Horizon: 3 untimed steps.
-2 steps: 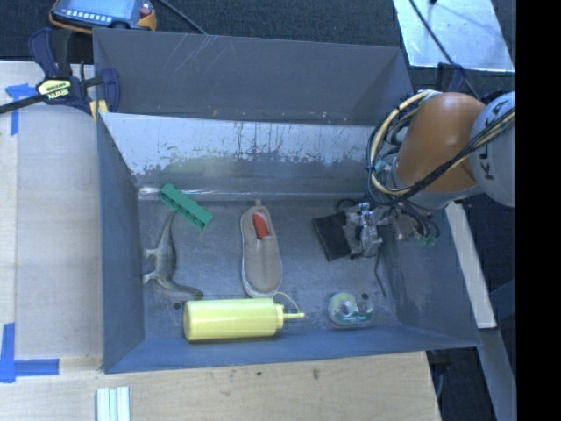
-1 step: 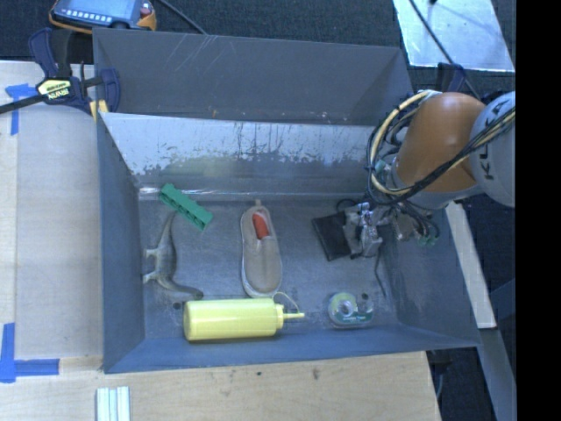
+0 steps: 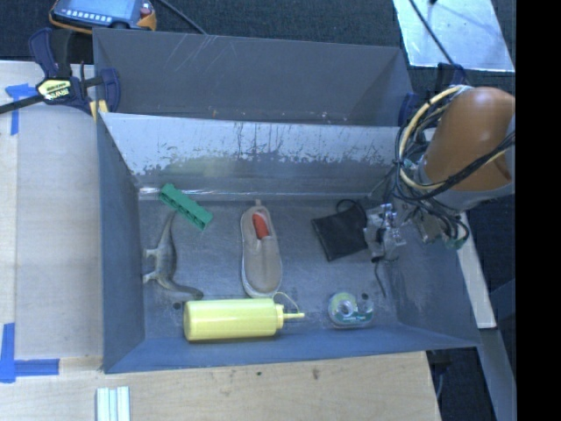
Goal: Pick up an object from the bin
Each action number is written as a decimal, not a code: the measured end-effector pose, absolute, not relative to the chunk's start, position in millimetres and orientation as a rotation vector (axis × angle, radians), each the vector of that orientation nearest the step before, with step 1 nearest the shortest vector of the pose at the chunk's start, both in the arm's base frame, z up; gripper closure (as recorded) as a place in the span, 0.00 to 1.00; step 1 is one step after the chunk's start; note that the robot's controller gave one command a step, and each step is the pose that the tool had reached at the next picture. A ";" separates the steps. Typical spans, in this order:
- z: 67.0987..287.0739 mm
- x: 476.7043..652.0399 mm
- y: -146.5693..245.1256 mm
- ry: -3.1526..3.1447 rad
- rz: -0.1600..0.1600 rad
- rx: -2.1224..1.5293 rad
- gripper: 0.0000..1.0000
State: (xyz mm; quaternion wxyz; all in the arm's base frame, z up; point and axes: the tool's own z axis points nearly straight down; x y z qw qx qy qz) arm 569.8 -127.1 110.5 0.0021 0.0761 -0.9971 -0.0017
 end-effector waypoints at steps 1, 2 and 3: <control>137.2 587.9 -135.9 -3.145 0.007 0.202 1.00; 98.5 595.4 -136.8 -3.138 0.001 0.210 0.00; 98.7 595.5 -136.7 -3.138 0.001 0.211 0.00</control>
Offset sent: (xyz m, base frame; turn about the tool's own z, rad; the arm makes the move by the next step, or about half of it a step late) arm 0.0248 -0.0093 -0.0124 0.0168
